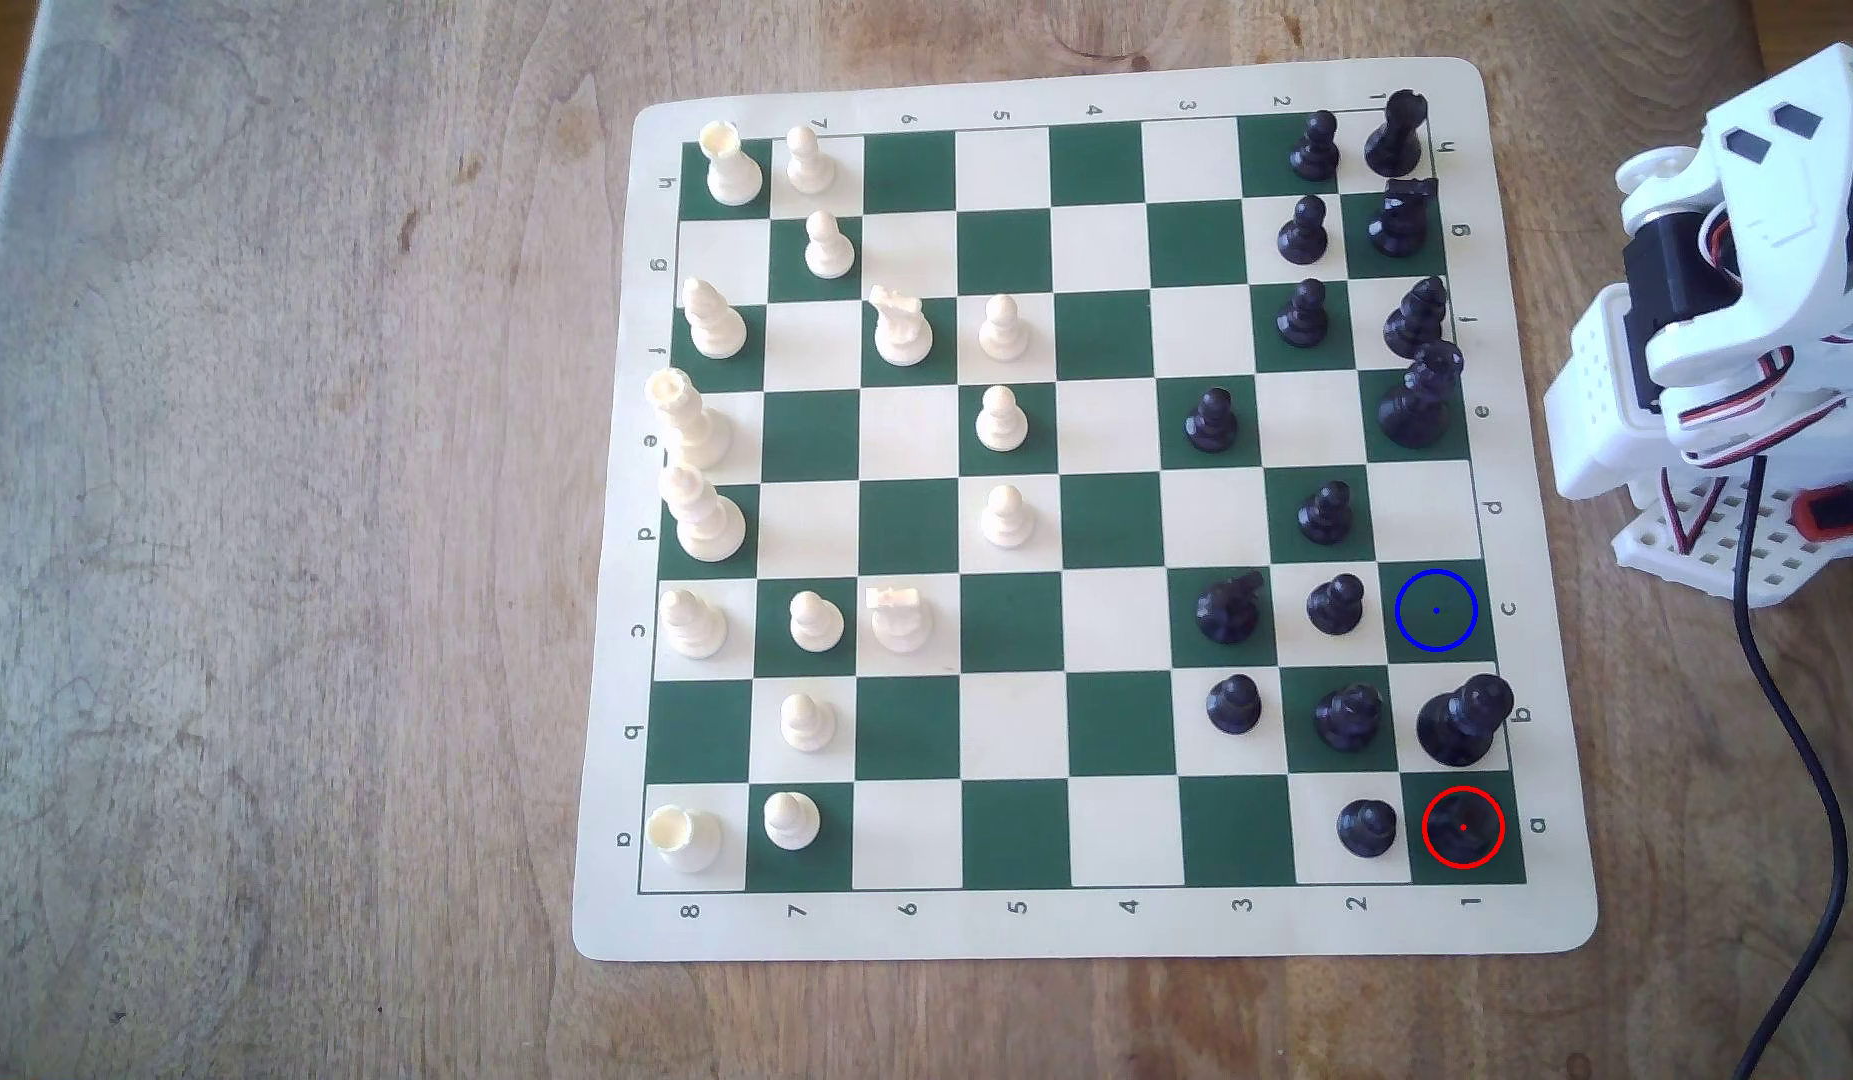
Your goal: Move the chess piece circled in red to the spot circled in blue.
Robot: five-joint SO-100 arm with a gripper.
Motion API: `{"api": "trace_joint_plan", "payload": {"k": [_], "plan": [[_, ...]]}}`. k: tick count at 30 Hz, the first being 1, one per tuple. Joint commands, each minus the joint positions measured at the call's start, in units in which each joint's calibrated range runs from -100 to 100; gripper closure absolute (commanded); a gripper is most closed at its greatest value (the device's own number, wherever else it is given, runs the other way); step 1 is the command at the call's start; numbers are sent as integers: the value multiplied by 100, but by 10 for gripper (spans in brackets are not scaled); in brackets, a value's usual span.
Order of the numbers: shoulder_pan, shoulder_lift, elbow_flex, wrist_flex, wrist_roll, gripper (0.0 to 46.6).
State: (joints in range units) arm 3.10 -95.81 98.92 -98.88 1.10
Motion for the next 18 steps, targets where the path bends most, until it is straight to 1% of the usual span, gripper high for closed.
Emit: {"api": "trace_joint_plan", "payload": {"k": [1,3,7,13,18], "plan": [[-275,-3,99,110,-361,451],[-470,-3,99,462,-488,452],[-728,-3,-191,1174,-562,454],[-861,-3,-680,2403,-571,454],[-877,-3,-1206,3631,-635,458]]}}
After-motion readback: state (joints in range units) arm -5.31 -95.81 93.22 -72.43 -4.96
